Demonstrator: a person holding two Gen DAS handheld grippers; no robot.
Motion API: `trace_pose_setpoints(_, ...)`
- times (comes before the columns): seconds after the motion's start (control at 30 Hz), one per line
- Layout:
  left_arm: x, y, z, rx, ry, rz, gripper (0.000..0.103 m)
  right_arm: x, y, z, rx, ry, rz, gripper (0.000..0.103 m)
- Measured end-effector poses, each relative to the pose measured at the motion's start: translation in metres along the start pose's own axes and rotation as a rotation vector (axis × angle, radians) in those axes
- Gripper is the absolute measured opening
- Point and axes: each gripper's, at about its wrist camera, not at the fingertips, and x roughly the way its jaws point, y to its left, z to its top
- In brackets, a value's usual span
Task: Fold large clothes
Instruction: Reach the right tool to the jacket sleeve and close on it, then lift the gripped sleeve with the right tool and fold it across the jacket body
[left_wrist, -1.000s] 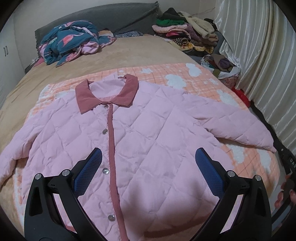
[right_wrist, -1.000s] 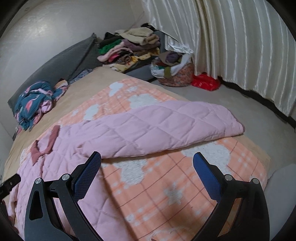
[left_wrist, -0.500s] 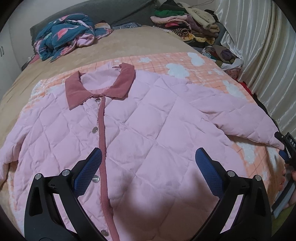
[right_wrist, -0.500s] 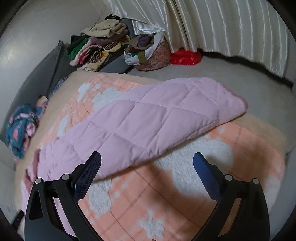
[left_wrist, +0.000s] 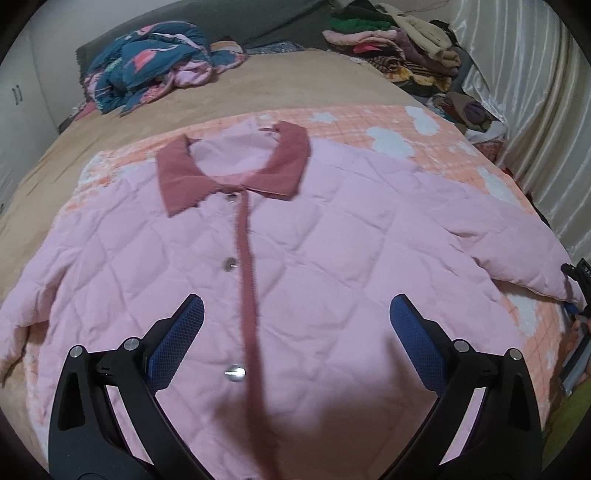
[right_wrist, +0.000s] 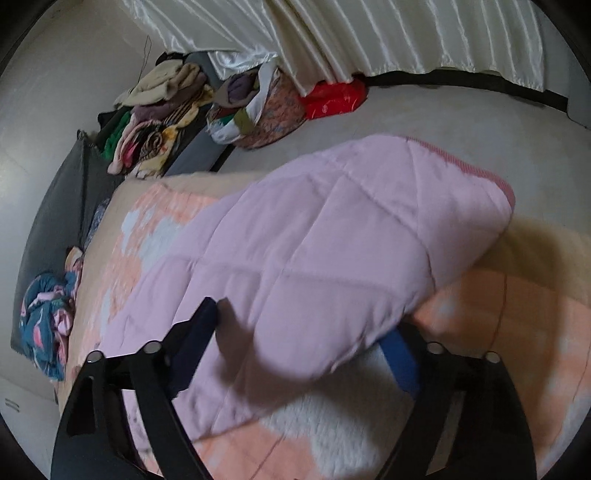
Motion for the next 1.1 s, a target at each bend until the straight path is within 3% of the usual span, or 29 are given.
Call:
trace_pose_setpoints(0.07,0.001,0.007,0.002,-0.006,0.005,0.010,0.095,0.002,0.004,0.003,-0.052,-0.015,0.006,0.052)
trace_pose_setpoints(0.17,-0.001,0.018,0.005,-0.021,0.012,0.006,0.095,0.003,0.015,0.006,-0.141,-0.014,0.013,0.030)
trace_pose_setpoints(0.23,-0.005,0.022,0.008,-0.024,0.001,0.005,0.095,-0.006,0.024,0.012,-0.170,-0.026,0.032,0.024)
trace_pose_setpoints(0.37,-0.013,0.029,0.013,-0.022,-0.021,0.018,0.095,-0.031,0.049,0.020,-0.235,-0.083,0.064,0.018)
trace_pose_setpoints(0.67,-0.032,0.061,0.019,-0.067,-0.053,0.017,0.095,-0.091,0.125,0.013,-0.467,-0.222,0.139,0.017)
trace_pose_setpoints(0.93,-0.032,0.096,0.014,-0.125,-0.053,0.001,0.095,-0.122,0.173,-0.006,-0.564,-0.285,0.183,0.016)
trace_pose_setpoints(1.1,-0.032,0.119,0.009,-0.156,-0.064,0.030,0.095,-0.133,0.202,-0.019,-0.619,-0.299,0.215,0.016)
